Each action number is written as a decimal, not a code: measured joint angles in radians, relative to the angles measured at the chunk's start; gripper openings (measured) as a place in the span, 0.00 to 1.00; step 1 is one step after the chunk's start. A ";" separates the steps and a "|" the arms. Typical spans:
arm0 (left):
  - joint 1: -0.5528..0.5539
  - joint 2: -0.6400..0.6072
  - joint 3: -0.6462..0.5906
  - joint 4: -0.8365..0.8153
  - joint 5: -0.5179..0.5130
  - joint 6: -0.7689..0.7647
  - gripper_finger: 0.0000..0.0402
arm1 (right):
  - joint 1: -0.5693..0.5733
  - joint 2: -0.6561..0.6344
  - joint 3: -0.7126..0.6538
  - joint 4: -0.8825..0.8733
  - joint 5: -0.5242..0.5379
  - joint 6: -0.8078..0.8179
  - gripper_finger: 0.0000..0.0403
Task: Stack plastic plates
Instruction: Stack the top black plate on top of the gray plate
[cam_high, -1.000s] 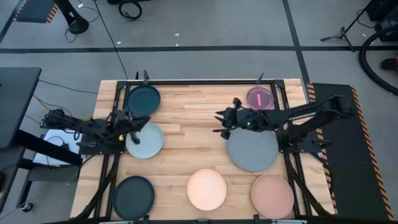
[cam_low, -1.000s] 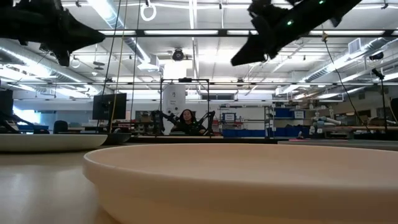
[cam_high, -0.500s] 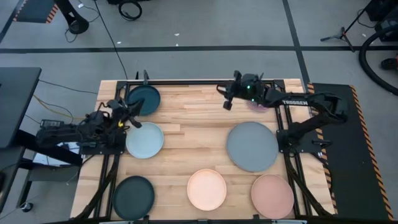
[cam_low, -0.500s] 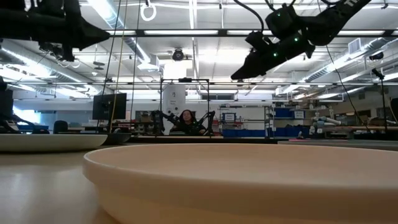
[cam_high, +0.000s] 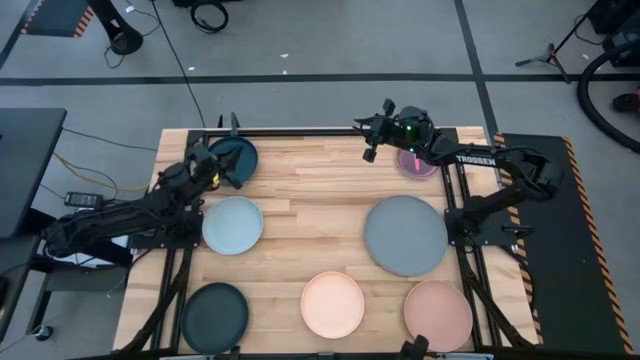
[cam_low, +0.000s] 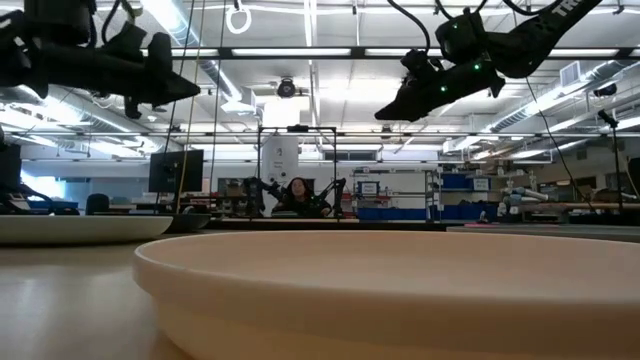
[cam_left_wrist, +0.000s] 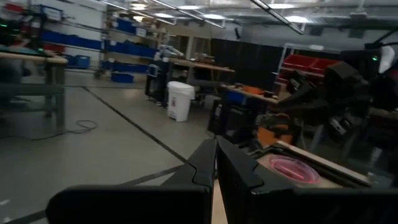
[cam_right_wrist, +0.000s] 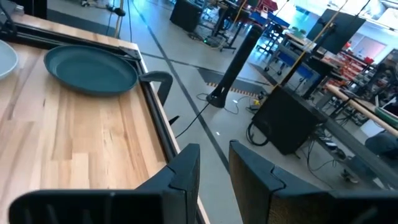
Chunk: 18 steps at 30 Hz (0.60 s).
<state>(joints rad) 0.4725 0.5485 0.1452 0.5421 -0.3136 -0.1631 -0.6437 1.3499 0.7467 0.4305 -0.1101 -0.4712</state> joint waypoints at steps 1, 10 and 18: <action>0.014 0.020 0.000 0.023 0.026 0.001 0.06 | 0.000 0.000 0.000 0.000 0.000 0.000 0.23; 0.070 0.126 0.000 0.094 0.089 -0.023 0.06 | 0.000 0.000 0.000 -0.076 -0.013 -0.004 0.23; 0.061 0.141 0.000 0.106 0.088 -0.042 0.06 | 0.001 0.000 0.000 -0.086 -0.067 -0.004 0.23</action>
<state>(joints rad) 0.5338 0.6891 0.1452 0.6479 -0.2253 -0.2054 -0.6430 1.3499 0.7467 0.3447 -0.1775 -0.4747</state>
